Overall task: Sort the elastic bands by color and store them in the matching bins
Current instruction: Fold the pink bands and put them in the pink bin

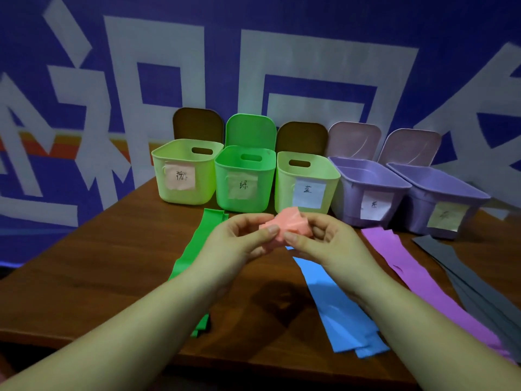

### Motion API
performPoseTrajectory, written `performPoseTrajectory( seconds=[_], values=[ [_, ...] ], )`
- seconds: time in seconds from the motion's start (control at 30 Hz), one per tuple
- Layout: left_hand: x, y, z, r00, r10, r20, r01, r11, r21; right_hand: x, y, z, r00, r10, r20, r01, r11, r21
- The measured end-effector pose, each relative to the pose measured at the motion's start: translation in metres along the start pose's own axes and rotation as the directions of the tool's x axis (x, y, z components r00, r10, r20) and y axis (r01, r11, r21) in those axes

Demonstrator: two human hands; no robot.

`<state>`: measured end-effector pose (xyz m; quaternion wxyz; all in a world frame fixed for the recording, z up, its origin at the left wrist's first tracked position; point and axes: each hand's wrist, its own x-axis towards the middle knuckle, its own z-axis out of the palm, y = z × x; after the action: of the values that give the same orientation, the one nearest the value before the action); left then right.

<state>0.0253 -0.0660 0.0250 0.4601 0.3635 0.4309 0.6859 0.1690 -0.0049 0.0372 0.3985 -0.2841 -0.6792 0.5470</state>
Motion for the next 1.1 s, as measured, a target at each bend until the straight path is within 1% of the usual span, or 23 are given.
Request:
performPoseTrajectory(
  seconds=[0.07, 0.13, 0.27, 0.37, 0.53, 0.6, 0.67, 0.7, 0.73, 0.8, 0.87, 0.93, 1.0, 1.1],
  values=[
    [0.027, 0.0, -0.002, 1.0, -0.013, -0.01, 0.012, 0.998, -0.057, 0.028, 0.003, -0.005, 0.998, 0.054, 0.022, -0.056, 0.995, 0.079],
    [0.057, 0.003, -0.005, 0.999, -0.04, -0.017, 0.039, 0.996, -0.082, 0.06, 0.003, -0.01, 0.994, 0.089, 0.057, -0.095, 0.99, 0.105],
    [0.12, 0.012, -0.016, 0.994, -0.1, -0.036, 0.095, 0.989, -0.117, 0.128, 0.0, -0.02, 0.989, 0.086, 0.121, -0.095, 0.993, 0.064],
    [0.158, 0.02, -0.025, 0.988, -0.148, -0.037, 0.14, 0.978, -0.156, 0.171, 0.001, -0.026, 0.977, 0.116, 0.178, -0.125, 0.991, 0.041],
    [0.193, 0.04, -0.03, 0.971, -0.23, -0.06, 0.209, 0.947, -0.242, 0.219, -0.008, -0.025, 0.959, 0.141, 0.245, -0.165, 0.983, 0.081],
    [0.2, 0.057, -0.027, 0.967, -0.239, -0.09, 0.213, 0.95, -0.229, 0.233, -0.023, -0.023, 0.958, 0.136, 0.253, -0.16, 0.984, 0.077],
    [0.205, 0.08, -0.023, 0.961, -0.232, -0.151, 0.213, 0.968, -0.13, 0.246, -0.043, -0.021, 0.957, 0.141, 0.253, -0.164, 0.984, 0.073],
    [0.207, 0.092, -0.021, 0.96, -0.203, -0.191, 0.203, 0.979, -0.019, 0.252, -0.054, -0.02, 0.959, 0.145, 0.245, -0.166, 0.984, 0.065],
    [0.209, 0.104, -0.019, 0.96, -0.147, -0.239, 0.179, 0.977, 0.119, 0.258, -0.066, -0.019, 0.962, 0.146, 0.232, -0.162, 0.985, 0.051],
    [0.213, 0.129, -0.016, 0.941, 0.028, -0.338, 0.103, 0.925, 0.365, 0.268, -0.088, -0.015, 0.968, 0.139, 0.211, -0.143, 0.99, 0.001],
    [0.217, 0.149, -0.013, 0.914, 0.166, -0.37, 0.037, 0.874, 0.484, 0.276, -0.108, -0.01, 0.973, 0.123, 0.198, -0.111, 0.991, -0.069],
    [0.221, 0.165, -0.01, 0.916, 0.206, -0.345, -0.004, 0.863, 0.505, 0.282, -0.124, -0.002, 0.977, 0.101, 0.187, -0.072, 0.985, -0.158],
    [0.225, 0.174, -0.01, 0.924, 0.192, -0.33, -0.014, 0.88, 0.474, 0.29, -0.134, 0.009, 0.981, 0.08, 0.179, -0.037, 0.971, -0.235],
    [0.229, 0.184, -0.023, 0.918, 0.182, -0.351, -0.015, 0.903, 0.429, 0.302, -0.139, 0.031, 0.987, 0.043, 0.158, 0.005, 0.957, -0.291]
  ],
)
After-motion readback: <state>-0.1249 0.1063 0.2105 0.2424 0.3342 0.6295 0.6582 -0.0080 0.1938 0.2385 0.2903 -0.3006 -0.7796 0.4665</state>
